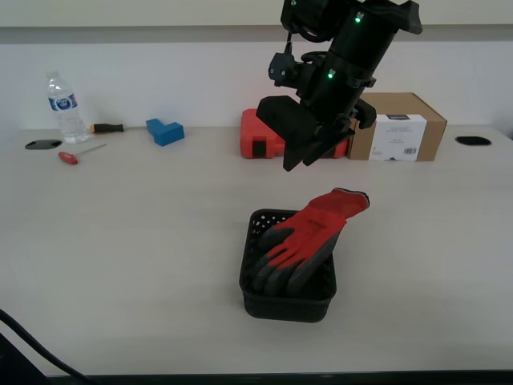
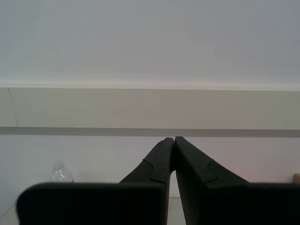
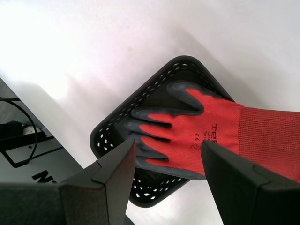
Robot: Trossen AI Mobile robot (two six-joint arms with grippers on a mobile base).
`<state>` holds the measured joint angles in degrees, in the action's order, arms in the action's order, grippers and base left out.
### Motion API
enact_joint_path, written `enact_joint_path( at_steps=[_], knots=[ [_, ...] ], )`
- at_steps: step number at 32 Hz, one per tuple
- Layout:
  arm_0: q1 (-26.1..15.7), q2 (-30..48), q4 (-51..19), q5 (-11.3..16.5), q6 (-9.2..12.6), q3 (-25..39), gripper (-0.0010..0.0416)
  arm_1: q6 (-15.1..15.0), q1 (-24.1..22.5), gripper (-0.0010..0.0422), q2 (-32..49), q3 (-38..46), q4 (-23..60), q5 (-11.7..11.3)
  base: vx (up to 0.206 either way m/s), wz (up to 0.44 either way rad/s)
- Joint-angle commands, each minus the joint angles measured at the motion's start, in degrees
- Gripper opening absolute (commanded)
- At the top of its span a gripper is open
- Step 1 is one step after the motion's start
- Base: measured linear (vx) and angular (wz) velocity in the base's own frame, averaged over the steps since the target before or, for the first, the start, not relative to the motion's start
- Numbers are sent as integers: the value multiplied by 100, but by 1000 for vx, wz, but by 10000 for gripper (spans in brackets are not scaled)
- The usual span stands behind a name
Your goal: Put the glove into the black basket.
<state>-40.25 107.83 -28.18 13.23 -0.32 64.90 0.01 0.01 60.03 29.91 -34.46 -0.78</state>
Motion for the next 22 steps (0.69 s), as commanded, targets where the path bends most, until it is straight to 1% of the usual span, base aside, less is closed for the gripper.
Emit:
enact_joint_path(
  at_steps=[1,15,22],
  knots=[
    [7,-20,9,0,-13,-4,193,-4,0,0,0,9,-33,-2,0,0],
    [7,-20,76,0,-11,-4,193,-4,0,0,0,9,-33,-2,0,0],
    [7,-20,83,0,-11,-4,205,-4,0,0,0,9,-33,-2,0,0]
  ],
)
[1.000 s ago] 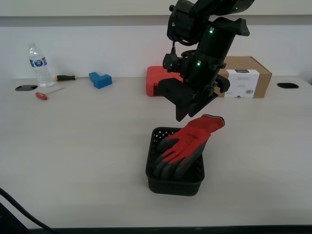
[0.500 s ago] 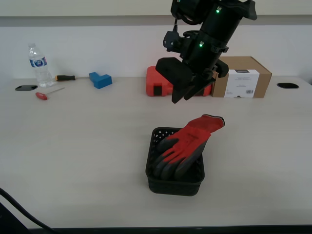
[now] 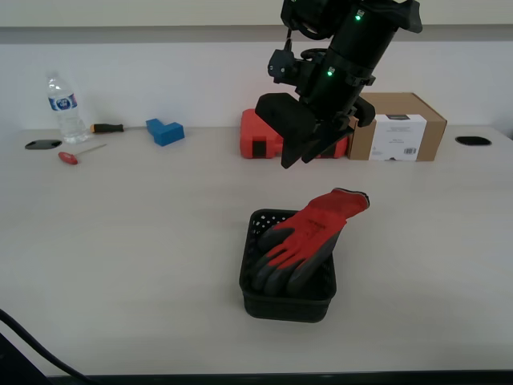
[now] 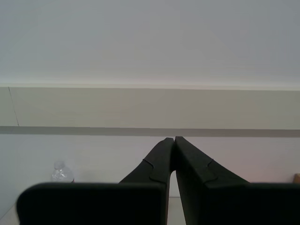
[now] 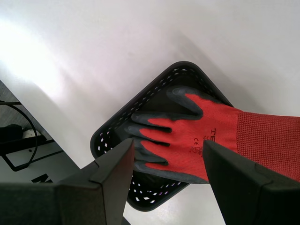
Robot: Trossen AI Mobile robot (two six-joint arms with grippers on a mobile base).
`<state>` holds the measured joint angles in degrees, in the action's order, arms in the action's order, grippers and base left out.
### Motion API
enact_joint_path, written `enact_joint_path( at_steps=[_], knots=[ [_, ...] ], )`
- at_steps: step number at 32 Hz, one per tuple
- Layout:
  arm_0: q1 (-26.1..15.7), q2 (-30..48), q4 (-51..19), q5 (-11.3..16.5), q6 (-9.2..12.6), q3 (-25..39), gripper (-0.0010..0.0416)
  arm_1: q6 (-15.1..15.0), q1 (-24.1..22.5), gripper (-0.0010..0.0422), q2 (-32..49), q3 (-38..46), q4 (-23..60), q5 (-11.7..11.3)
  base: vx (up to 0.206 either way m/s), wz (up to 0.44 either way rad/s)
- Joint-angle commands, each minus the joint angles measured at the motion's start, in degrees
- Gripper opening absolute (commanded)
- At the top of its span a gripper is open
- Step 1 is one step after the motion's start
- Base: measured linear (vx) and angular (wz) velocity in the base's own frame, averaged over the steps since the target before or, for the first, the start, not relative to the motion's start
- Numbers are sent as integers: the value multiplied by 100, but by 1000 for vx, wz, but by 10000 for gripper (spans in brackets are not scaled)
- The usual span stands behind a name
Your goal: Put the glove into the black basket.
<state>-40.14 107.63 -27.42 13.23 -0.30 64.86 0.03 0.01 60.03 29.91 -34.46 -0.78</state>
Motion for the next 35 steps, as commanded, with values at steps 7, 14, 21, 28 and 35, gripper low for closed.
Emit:
enact_joint_path(
  at_steps=[7,14,21,28,35],
  knots=[
    [-4,0,9,0,-13,0,200,-7,0,0,0,9,-33,-2,0,0],
    [-4,0,22,0,-13,0,206,-7,0,0,0,9,-33,-2,0,0],
    [-4,0,24,0,-13,0,199,-7,-2,0,0,9,-33,-2,0,0],
    [-4,0,28,0,-13,0,207,-7,0,0,0,9,-33,-2,0,0],
    [-4,0,42,0,-13,0,199,-7,0,0,0,9,-33,-2,0,0]
  ],
)
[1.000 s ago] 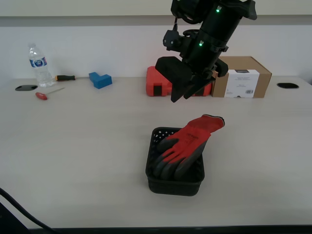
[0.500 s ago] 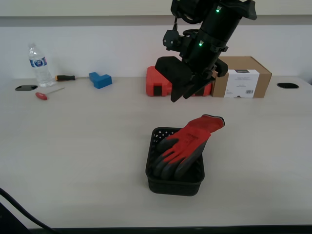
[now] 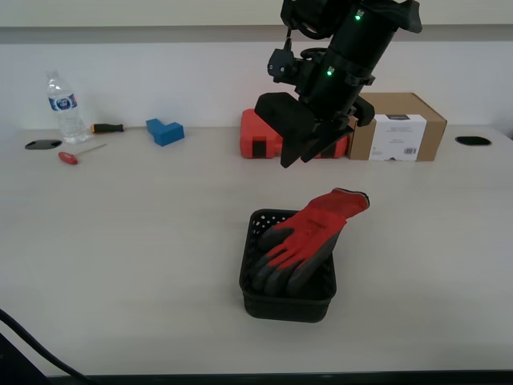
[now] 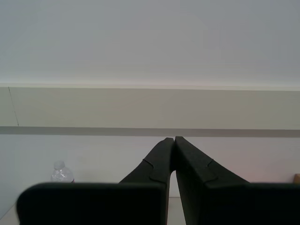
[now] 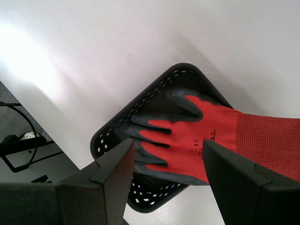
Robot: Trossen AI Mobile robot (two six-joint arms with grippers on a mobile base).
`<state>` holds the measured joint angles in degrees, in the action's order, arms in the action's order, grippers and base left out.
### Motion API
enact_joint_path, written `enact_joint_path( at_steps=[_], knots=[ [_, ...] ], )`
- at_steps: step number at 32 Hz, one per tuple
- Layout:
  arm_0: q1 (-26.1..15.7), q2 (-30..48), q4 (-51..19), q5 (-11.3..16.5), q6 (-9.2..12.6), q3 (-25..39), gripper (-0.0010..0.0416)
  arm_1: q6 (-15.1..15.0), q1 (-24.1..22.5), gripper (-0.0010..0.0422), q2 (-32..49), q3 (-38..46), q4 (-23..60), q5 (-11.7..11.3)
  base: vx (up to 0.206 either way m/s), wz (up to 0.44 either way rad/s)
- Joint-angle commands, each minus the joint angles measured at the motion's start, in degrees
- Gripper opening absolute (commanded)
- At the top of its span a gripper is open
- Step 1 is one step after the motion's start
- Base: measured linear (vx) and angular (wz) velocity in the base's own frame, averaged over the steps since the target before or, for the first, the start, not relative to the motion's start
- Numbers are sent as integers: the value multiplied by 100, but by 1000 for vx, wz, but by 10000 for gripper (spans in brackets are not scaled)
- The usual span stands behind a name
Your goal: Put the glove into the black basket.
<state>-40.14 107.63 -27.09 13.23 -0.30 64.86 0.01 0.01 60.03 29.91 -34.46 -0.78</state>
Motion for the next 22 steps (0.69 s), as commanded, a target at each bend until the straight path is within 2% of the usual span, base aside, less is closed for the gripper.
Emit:
enact_joint_path(
  at_steps=[1,22],
  knots=[
    [-4,0,9,0,-13,0,199,-4,0,0,0,9,-33,-2,0,0],
    [-4,0,9,0,-13,0,199,-4,0,0,0,9,-33,-2,0,0]
  ],
)
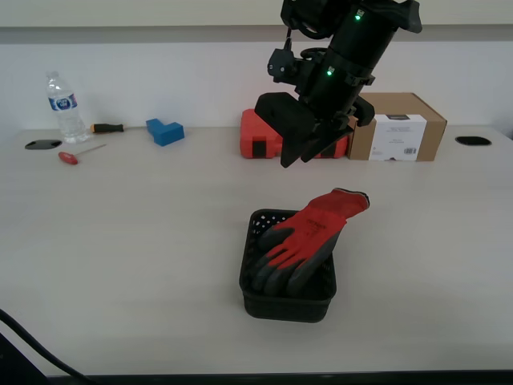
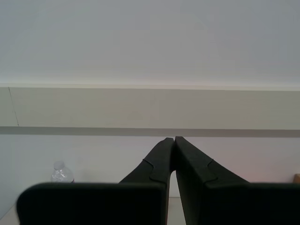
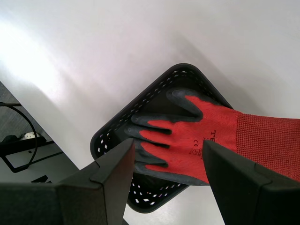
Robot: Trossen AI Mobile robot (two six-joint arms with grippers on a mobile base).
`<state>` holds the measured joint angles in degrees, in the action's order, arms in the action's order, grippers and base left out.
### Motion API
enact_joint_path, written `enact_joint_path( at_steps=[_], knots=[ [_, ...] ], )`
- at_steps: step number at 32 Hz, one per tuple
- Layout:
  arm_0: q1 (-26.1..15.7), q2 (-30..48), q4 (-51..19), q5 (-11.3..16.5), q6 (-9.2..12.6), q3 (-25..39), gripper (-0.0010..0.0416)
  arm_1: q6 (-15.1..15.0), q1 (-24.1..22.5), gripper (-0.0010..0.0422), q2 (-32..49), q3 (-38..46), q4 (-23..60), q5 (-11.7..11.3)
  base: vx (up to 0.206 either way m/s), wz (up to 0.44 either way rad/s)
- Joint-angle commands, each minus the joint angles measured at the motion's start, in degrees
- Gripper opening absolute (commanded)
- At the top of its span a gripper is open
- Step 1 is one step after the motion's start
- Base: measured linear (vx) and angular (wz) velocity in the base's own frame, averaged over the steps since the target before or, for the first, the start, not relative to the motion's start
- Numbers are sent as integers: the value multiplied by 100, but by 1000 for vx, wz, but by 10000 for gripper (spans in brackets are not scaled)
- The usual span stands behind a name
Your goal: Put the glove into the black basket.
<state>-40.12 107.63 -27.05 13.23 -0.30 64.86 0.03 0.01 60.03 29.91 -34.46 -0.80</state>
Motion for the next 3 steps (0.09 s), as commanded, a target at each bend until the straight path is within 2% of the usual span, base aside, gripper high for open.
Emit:
enact_joint_path(
  at_steps=[1,3],
  knots=[
    [-4,0,4,0,-13,0,199,-7,-2,0,0,9,-33,0,0,0],
    [-7,0,4,0,-13,0,199,-7,0,0,0,9,-33,0,0,0]
  ],
)
